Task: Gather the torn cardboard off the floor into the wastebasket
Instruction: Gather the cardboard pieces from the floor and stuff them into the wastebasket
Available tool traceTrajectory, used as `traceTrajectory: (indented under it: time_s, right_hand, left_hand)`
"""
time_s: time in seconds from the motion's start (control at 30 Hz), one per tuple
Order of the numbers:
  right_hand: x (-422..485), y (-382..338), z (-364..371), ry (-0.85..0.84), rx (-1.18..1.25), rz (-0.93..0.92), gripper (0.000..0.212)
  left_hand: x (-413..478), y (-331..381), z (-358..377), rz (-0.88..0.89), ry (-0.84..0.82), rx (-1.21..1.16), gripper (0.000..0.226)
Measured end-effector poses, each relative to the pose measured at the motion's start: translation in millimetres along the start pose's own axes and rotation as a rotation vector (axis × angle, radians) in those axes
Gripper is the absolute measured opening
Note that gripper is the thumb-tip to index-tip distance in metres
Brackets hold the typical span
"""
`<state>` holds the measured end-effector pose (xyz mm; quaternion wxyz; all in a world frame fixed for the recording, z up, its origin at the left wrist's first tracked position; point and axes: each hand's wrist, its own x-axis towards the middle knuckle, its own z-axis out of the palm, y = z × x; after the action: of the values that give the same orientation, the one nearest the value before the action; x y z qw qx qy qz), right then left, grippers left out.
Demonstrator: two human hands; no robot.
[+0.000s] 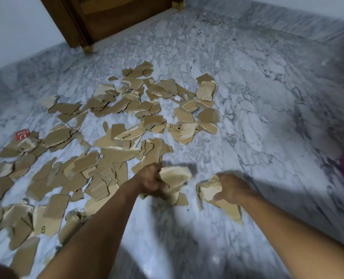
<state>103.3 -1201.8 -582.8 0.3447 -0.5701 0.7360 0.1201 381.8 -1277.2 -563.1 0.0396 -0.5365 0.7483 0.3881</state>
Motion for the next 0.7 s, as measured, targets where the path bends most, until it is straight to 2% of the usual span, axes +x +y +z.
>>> traceTrajectory:
  time_s: [0.07,0.17,0.23,0.33,0.47,0.53,0.63,0.7]
  right_hand:
    - [1,-7,-16,-0.024,0.187,0.028,0.094]
    - [4,-33,-28,-0.019,0.303,-0.021,0.084]
    - [5,-61,-23,-0.098,0.278,-0.080,0.081]
    - [13,-104,8,-0.155,0.160,-0.118,0.091]
    - [19,-141,47,0.025,-0.004,-0.121,0.086]
    - [22,-148,53,0.054,-0.042,-0.119,0.086]
    - [28,-144,59,0.053,0.025,-0.139,0.084]
    - [29,-139,59,0.053,0.105,-0.183,0.077]
  left_hand:
    - [-10,-9,-18,-0.039,0.069,-0.155,0.058]
    - [-27,-35,-42,-0.111,0.143,-0.213,0.044]
    - [-39,-56,-52,-0.175,0.153,-0.189,0.048]
    - [-58,-83,-53,-0.237,0.149,-0.185,0.055]
    - [-71,-106,-43,-0.256,0.096,-0.156,0.055]
    - [-70,-119,-38,-0.261,0.088,-0.133,0.059]
    - [-65,-126,-34,-0.249,0.069,-0.102,0.071]
    - [-60,-122,-37,-0.236,0.024,-0.110,0.069]
